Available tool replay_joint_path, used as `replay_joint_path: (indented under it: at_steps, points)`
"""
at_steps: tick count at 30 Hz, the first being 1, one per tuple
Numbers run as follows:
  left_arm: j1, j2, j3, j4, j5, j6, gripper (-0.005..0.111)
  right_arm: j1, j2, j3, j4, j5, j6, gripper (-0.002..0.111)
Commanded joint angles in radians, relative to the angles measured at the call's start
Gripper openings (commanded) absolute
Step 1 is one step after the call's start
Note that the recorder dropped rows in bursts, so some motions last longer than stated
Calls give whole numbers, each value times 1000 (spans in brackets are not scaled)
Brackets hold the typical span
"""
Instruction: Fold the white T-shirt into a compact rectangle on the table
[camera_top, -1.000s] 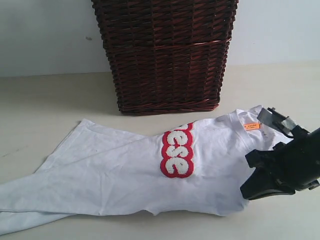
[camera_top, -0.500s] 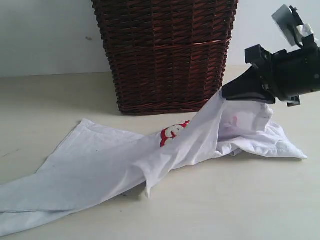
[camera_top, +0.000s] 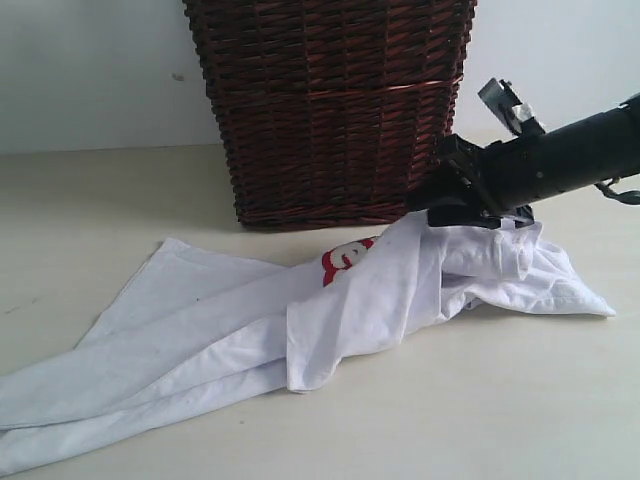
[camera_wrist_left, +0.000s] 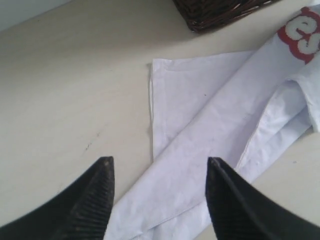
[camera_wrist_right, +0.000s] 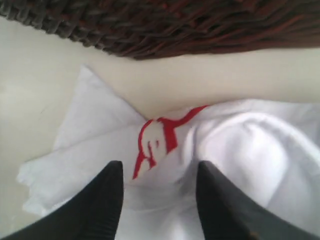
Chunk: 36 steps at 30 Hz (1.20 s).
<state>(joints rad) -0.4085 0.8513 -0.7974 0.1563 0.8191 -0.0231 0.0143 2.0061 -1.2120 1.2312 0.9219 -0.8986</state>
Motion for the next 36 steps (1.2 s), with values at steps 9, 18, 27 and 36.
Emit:
replay_joint_path:
  at_steps: [9, 18, 27, 36]
  points:
    - [0, -6, -9, -18, 18, -1, 54, 16, -136, 6, -492, 191, 267, 46]
    - [0, -6, -9, -35, 20, 1, 54, 76, -155, 129, -440, 95, 208, 46]
    - [0, -6, -9, -35, 20, 3, 54, 137, -152, 129, -534, -118, 251, 46]
    - [0, -6, -9, -35, 17, 10, 54, 137, -73, 129, -404, -69, 171, 46]
